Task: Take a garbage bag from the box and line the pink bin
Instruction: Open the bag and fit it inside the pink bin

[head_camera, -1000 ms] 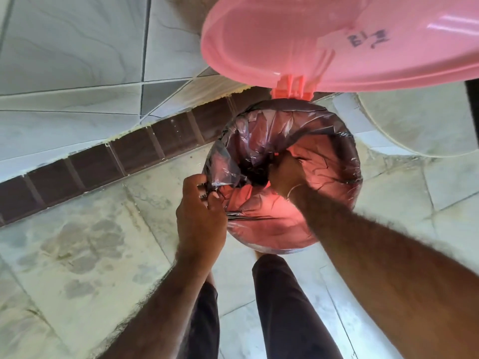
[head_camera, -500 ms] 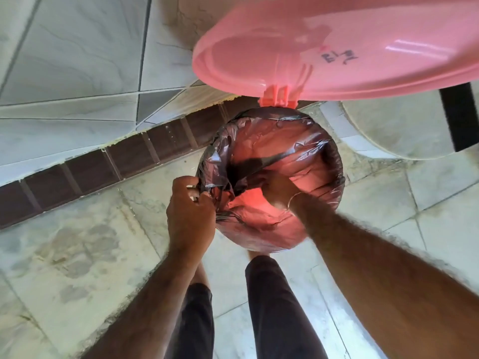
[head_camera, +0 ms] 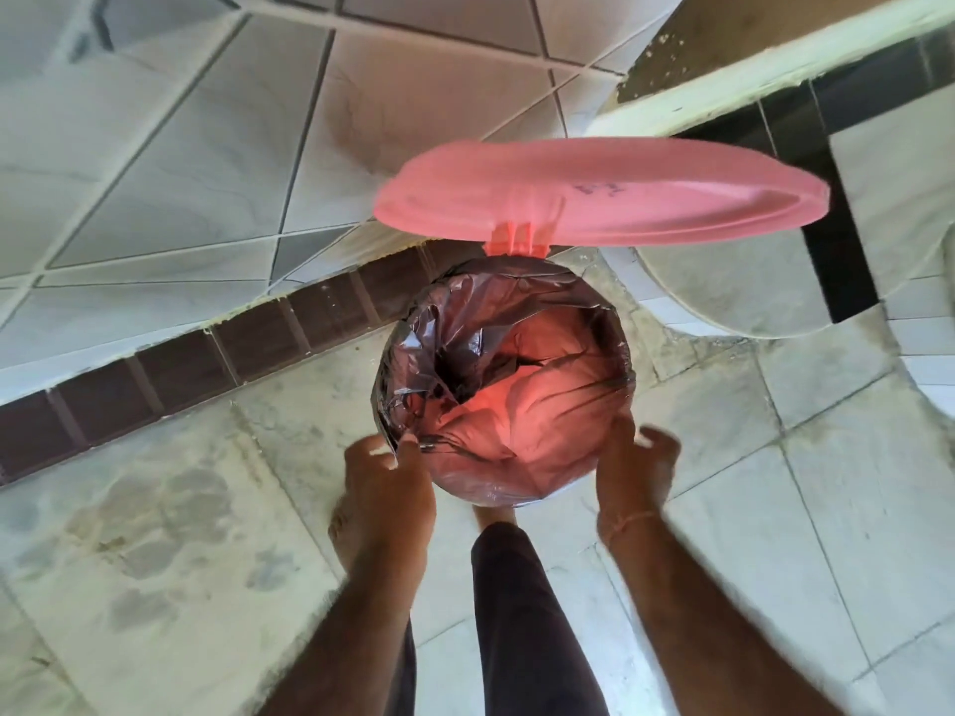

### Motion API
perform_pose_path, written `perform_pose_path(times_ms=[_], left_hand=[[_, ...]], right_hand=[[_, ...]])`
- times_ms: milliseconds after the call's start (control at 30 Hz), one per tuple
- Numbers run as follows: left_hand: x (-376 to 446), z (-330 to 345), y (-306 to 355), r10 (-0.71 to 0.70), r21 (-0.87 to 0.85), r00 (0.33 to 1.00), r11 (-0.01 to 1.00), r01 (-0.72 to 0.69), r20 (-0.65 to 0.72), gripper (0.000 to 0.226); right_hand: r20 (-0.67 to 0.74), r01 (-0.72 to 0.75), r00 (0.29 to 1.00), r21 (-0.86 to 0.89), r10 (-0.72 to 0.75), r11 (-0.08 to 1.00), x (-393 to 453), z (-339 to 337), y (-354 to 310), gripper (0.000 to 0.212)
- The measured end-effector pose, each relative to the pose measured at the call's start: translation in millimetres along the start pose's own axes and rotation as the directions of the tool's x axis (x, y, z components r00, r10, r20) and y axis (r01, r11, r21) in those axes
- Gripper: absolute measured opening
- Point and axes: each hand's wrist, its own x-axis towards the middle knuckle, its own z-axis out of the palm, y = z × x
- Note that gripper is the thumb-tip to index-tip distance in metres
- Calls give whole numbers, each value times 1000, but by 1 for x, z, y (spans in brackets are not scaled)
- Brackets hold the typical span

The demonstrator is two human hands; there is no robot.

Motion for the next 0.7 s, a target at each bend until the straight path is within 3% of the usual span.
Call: perform_pose_path(times_ms=[33, 100, 167, 200, 267, 300, 333, 367, 433, 467, 533, 567, 633, 667, 700], left_hand=[[-5, 3, -3, -66, -3, 996, 998, 66, 53, 45], [-10, 8, -4, -168, -215, 960, 952, 217, 225, 55], [-12, 7, -2, -206, -441, 895, 812, 382, 396, 45], [-10, 3, -1, -191, -473, 880, 783, 404, 434, 42], [-1, -3, -6, -142, -460, 884, 811, 362, 445, 41], [4, -5, -9, -140, -434, 899, 838, 330, 414, 42], [9, -7, -12, -145, -413, 916, 859, 304, 374, 43], [13, -8, -13, -142, -400, 929, 872, 282, 343, 44], [16, -8, -13, -131, -397, 938, 880, 259, 322, 40], [16, -8, -13, -129, -396, 935, 880, 261, 330, 38], [12, -6, -11, -116, -384, 929, 887, 257, 352, 34], [10, -7, -10, -99, -387, 928, 889, 244, 358, 34], [8, -10, -6, -68, -382, 928, 898, 217, 368, 31], [9, -11, -7, -55, -374, 927, 905, 204, 372, 29], [11, -13, -9, -45, -349, 927, 919, 185, 372, 27]], right_hand=[[107, -188, 979, 156, 173, 970, -7, 1, 12, 43], [416, -515, 824, 270, 384, 813, -18, 2, 25, 53], [551, -617, 736, 308, 394, 724, -17, 0, 35, 67], [541, -606, 743, 292, 394, 740, -16, -1, 31, 72], [359, -414, 874, 200, 327, 888, -8, 1, 24, 72], [142, -197, 972, 44, 189, 979, 1, 2, 18, 65], [-36, 75, 996, -153, -81, 985, 8, 1, 9, 54], [-50, 352, 923, -282, -380, 892, 10, 3, -5, 41], [263, 684, 729, -300, -631, 665, 4, 18, -32, 27], [509, 793, 604, -303, -614, 529, 1, 35, -43, 28], [888, 939, 336, -288, -314, 189, -1, 75, -51, 38], [941, 958, 288, -283, -176, 51, -4, 93, -57, 44], [931, 935, 303, -332, -203, -128, -4, 120, -76, 50], [918, 926, 313, -352, -243, -137, -1, 129, -90, 46], [907, 925, 349, -373, -235, -68, 3, 134, -104, 40]])
